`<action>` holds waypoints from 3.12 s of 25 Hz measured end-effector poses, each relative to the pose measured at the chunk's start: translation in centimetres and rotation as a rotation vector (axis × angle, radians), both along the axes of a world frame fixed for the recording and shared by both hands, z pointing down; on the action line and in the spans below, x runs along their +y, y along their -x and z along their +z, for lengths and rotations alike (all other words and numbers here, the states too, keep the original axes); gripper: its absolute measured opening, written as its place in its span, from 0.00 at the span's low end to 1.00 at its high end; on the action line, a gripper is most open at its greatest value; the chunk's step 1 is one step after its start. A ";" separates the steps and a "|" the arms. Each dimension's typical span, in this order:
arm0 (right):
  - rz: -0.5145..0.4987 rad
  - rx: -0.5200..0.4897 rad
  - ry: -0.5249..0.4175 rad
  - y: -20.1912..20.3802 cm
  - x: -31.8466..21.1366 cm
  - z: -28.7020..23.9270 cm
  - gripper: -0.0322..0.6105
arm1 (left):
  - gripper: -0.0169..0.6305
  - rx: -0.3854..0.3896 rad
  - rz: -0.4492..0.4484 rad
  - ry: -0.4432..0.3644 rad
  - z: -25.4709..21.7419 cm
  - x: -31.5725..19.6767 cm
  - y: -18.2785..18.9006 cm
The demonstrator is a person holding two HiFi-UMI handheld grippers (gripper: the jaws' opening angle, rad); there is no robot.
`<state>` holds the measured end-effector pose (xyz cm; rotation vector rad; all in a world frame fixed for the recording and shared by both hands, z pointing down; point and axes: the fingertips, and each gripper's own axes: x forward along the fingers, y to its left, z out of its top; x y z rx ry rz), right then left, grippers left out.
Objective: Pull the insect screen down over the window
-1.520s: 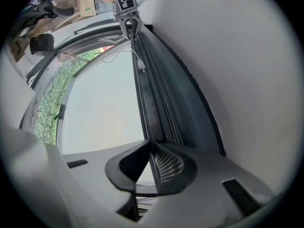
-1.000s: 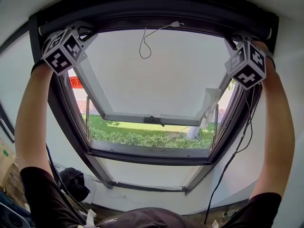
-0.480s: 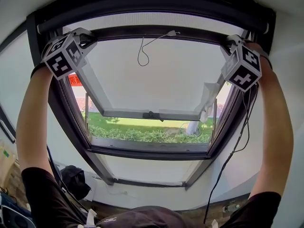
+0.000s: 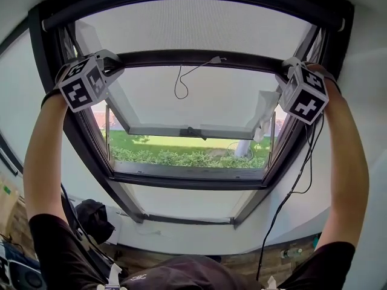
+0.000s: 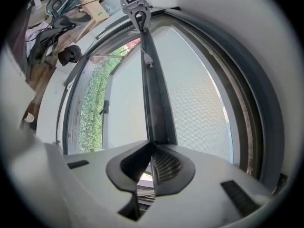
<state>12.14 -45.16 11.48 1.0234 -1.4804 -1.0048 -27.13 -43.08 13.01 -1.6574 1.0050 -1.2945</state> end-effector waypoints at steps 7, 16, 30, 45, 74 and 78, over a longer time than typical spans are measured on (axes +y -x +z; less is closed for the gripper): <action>0.001 0.022 0.140 0.0 -0.1 7.9 0.09 | 0.05 -0.024 0.008 0.122 8.0 -0.1 0.1; 0.021 0.067 0.324 -0.1 0.3 17.8 0.09 | 0.05 -0.029 0.015 0.264 17.9 0.2 0.0; 0.023 0.055 0.501 -0.2 0.7 30.9 0.09 | 0.05 -0.067 -0.018 0.387 29.7 0.7 -0.1; 0.039 0.059 0.589 -0.3 1.2 40.9 0.09 | 0.06 -0.014 -0.047 0.477 39.9 1.0 -0.1; 0.108 0.084 0.694 -0.3 1.9 55.0 0.09 | 0.05 -0.098 -0.101 0.688 55.8 1.5 0.2; 0.120 0.099 0.674 -0.4 1.6 56.7 0.09 | 0.05 -0.109 -0.111 0.696 57.4 1.3 0.1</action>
